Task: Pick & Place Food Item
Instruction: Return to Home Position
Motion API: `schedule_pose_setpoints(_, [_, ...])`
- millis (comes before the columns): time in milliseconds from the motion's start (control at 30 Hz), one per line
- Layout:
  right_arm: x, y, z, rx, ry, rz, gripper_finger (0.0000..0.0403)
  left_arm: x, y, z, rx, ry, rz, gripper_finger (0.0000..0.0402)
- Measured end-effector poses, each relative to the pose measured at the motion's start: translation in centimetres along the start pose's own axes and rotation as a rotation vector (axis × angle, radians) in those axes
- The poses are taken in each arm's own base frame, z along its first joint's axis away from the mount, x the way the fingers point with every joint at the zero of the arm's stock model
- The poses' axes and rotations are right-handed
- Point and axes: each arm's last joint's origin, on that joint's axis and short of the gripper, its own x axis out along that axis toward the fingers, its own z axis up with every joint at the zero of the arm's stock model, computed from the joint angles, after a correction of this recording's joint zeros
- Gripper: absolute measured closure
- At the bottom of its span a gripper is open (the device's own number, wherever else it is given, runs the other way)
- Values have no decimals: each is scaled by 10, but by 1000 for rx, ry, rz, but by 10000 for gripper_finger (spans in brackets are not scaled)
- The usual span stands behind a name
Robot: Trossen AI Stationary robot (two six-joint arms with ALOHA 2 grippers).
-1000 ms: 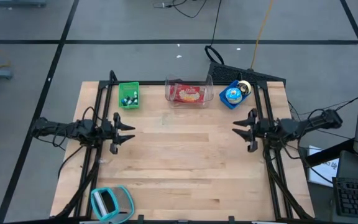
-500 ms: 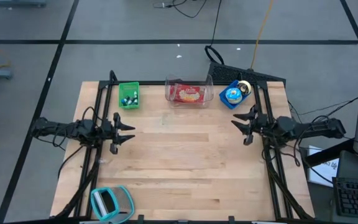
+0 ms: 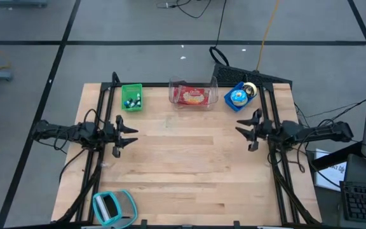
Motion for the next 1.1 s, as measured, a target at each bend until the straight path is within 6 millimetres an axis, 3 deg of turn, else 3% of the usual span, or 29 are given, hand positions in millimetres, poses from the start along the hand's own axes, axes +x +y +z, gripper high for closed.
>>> schedule_pose_setpoints(300, [0,1,-6,-53,57,43,273,0,0,0,0,-1,0,240])
schedule_pose_setpoints(567, [-4,2,-29,-20,290,48,273,0,0,0,0,-1,0,240])
schedule_pose_setpoints(1100, [-4,2,-30,-13,294,46,273,0,0,0,0,-1,0,240])
